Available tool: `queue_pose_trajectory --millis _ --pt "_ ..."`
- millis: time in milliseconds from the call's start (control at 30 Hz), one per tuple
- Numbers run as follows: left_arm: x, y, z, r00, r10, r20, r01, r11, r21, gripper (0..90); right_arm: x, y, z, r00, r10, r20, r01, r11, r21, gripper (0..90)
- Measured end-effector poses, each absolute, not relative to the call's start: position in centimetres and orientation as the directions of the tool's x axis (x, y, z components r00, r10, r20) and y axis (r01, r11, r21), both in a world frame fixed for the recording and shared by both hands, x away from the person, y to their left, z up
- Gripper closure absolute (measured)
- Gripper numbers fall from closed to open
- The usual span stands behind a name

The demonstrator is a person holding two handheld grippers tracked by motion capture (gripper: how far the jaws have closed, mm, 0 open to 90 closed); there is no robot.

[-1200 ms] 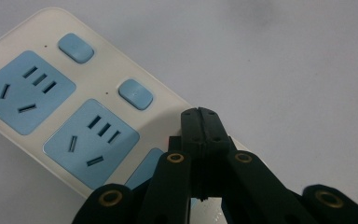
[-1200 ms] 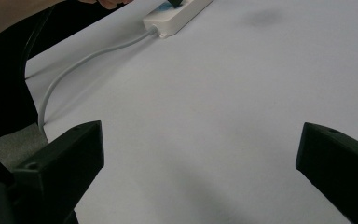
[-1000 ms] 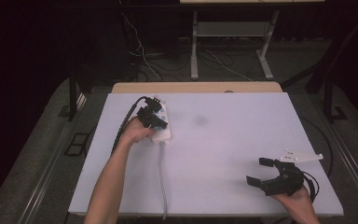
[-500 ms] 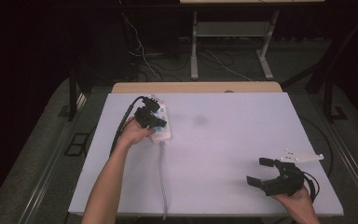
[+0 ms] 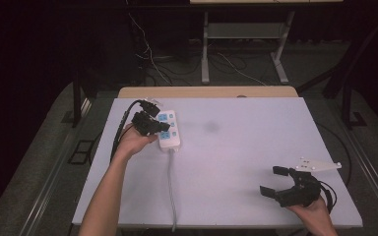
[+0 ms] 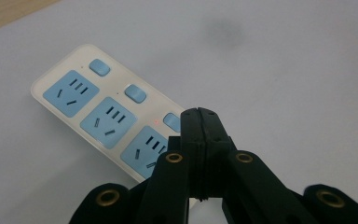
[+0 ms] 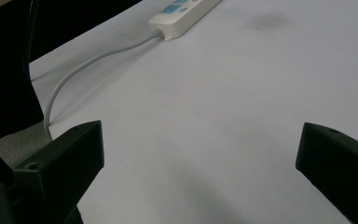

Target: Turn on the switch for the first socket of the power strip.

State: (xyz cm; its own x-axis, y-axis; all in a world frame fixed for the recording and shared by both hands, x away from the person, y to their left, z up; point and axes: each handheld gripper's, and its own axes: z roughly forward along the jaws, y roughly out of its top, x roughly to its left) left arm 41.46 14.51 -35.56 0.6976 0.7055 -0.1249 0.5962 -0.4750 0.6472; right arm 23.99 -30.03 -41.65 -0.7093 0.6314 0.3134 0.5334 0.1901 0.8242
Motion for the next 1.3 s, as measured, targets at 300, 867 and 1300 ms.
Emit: queue_pose_trajectory --millis 300,867,1300 --pt "39.2 16.0 -34.6 0.686 0.712 -0.149 0.583 -0.416 0.698 85.3 23.9 -29.9 -41.6 -0.714 0.627 0.311 0.53 0.194 0.826 0.4" --pt "34.0 18.0 -35.0 0.658 0.721 -0.218 0.557 -0.27 0.786 33.7 23.9 -29.8 -41.6 -0.713 0.63 0.308 0.528 0.193 0.827 0.4" --pt "30.0 17.9 -36.4 0.718 0.655 -0.236 0.487 -0.23 0.843 10.1 23.8 -29.7 -41.6 -0.715 0.628 0.308 0.528 0.195 0.827 0.5"
